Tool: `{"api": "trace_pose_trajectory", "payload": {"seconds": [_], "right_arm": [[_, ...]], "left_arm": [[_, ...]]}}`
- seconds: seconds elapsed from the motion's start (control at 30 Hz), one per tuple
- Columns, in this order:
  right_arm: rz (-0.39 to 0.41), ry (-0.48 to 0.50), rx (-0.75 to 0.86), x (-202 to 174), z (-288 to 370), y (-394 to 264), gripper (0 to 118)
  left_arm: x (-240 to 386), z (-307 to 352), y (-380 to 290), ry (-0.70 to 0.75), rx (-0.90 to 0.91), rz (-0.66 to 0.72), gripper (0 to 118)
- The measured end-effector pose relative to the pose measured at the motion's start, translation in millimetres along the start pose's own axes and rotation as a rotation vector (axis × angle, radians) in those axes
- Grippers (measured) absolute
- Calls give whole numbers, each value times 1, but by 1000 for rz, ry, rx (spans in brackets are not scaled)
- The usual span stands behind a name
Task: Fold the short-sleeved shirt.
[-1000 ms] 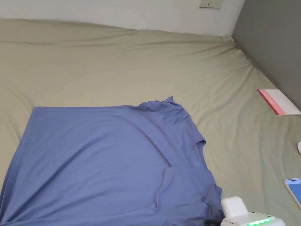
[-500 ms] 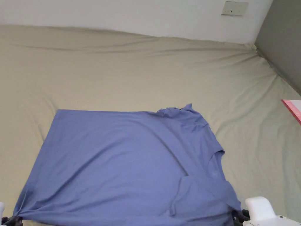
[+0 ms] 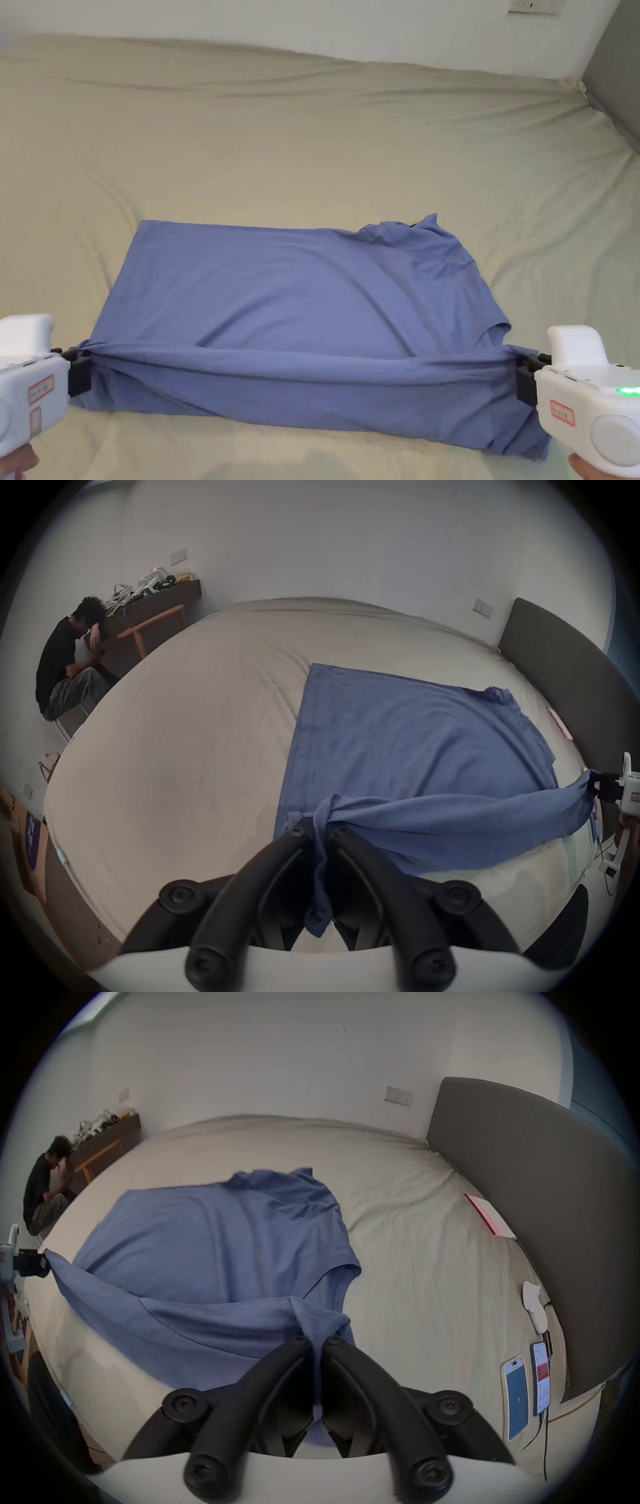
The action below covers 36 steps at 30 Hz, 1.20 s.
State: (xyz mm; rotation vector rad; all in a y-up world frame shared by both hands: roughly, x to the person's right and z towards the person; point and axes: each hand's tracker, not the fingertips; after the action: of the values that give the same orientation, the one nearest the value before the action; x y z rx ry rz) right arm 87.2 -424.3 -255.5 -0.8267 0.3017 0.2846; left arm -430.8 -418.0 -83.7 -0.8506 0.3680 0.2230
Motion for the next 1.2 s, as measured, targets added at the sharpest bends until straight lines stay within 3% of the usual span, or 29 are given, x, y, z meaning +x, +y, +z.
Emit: {"api": "trace_pose_trajectory", "payload": {"seconds": [0.3,0.53,0.6,0.63,0.7,0.73,0.77,0.83,0.9,1.13,1.2], "right_arm": [[20,-43,-122,0,-92,12,4],[75,-82,-166,-17,-113,15,4],[67,-92,-158,-18,-111,16,11],[57,-96,-159,-18,-110,18,24],[30,-152,-132,-18,-102,26,88],[30,-202,-125,-15,-100,29,103],[12,-217,-111,-11,-93,34,105],[-51,-212,-33,2,-73,48,105],[-67,-186,52,1,-40,64,105],[5,-174,437,-41,93,106,105],[30,-137,508,-56,119,110,101]], "left_arm": [[-1,-93,26,10,-197,-59,5],[-8,-103,37,-6,-209,-32,5],[-10,-101,39,-19,-210,-23,7],[-12,-101,41,-26,-209,-12,20],[-14,-94,48,-5,-157,52,87],[-15,-90,51,39,-128,59,110],[-17,-83,56,67,-100,66,115],[-17,-55,66,84,49,81,103],[-9,-19,75,121,218,41,103],[42,93,89,55,542,-111,107],[59,117,85,28,590,-132,98]]}}
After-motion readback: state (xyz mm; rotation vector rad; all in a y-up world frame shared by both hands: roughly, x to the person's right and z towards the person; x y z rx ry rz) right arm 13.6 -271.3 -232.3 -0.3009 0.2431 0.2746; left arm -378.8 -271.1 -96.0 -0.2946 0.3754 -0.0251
